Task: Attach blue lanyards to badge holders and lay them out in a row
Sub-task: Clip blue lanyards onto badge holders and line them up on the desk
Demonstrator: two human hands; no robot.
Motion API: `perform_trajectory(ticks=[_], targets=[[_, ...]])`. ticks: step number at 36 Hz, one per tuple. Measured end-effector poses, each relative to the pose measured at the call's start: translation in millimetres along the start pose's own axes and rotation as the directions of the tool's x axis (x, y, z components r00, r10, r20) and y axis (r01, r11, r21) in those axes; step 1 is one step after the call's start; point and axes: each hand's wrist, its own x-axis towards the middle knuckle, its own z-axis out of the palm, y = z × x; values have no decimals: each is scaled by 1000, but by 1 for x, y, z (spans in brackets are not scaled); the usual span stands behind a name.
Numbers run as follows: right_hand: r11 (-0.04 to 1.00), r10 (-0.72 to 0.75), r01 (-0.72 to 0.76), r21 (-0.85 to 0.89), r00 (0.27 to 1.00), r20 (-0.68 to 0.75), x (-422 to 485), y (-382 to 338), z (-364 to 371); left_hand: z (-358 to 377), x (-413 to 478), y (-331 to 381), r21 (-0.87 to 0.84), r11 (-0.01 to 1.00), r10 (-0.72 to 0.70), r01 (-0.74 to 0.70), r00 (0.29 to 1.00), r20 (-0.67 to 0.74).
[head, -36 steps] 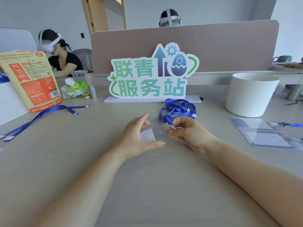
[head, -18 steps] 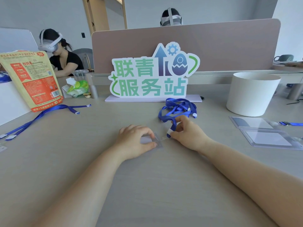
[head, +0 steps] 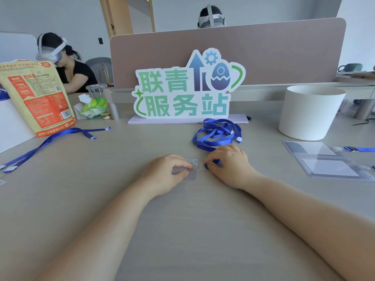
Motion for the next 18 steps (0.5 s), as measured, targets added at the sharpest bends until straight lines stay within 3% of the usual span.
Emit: perform_trajectory(ticks=[6,13,18], targets=[[997,-3,2,75,1000,25,2,4,-1,4,0,-1,-45,998,-27,32,994,109],[995,12,-13,99,1000,9,4,7,2,5,-3,6,178,984,-17,-10,988,151],[993,11,-12,117,1000,14,5,10,5,6,-3,15,232,973,-43,8,989,145]])
